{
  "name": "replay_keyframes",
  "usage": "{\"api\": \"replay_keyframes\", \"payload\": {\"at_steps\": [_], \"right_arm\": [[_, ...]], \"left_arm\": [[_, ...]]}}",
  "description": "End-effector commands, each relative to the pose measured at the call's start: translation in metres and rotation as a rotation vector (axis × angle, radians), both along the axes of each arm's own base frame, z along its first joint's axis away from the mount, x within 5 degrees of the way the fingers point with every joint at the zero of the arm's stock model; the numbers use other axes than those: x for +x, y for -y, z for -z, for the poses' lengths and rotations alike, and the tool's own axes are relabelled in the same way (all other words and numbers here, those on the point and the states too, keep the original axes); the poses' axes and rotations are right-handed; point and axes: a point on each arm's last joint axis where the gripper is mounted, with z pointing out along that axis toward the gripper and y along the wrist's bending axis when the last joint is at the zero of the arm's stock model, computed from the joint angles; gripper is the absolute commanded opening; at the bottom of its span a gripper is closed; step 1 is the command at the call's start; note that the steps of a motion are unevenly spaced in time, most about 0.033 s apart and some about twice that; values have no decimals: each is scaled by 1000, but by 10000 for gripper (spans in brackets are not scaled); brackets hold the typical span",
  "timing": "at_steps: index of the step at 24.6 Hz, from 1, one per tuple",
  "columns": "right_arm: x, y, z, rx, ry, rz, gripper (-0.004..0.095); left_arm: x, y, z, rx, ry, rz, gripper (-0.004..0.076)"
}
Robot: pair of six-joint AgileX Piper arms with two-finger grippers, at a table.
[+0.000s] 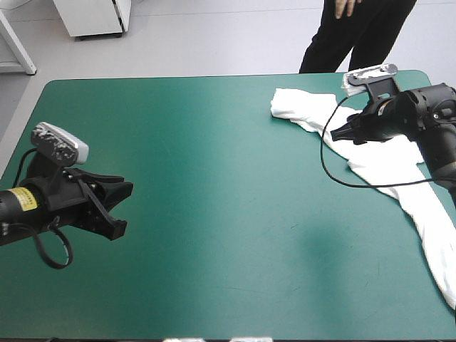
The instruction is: Fold the cloth
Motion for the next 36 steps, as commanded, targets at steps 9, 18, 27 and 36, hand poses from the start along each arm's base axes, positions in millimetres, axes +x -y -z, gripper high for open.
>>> {"api": "replay_keyframes", "payload": {"at_steps": [9, 18, 27, 36], "right_arm": [[35, 28, 20, -42, 6, 187, 573], [92, 67, 91, 2, -99, 255, 573], [173, 92, 147, 146, -135, 283, 573], [172, 75, 195, 246, -373, 134, 7]], "left_arm": [[-14, 9, -29, -155, 133, 97, 367], [-13, 9, -29, -156, 133, 97, 430], [8, 15, -22, -157, 72, 83, 430], [17, 14, -28, -171, 153, 36, 420]]}}
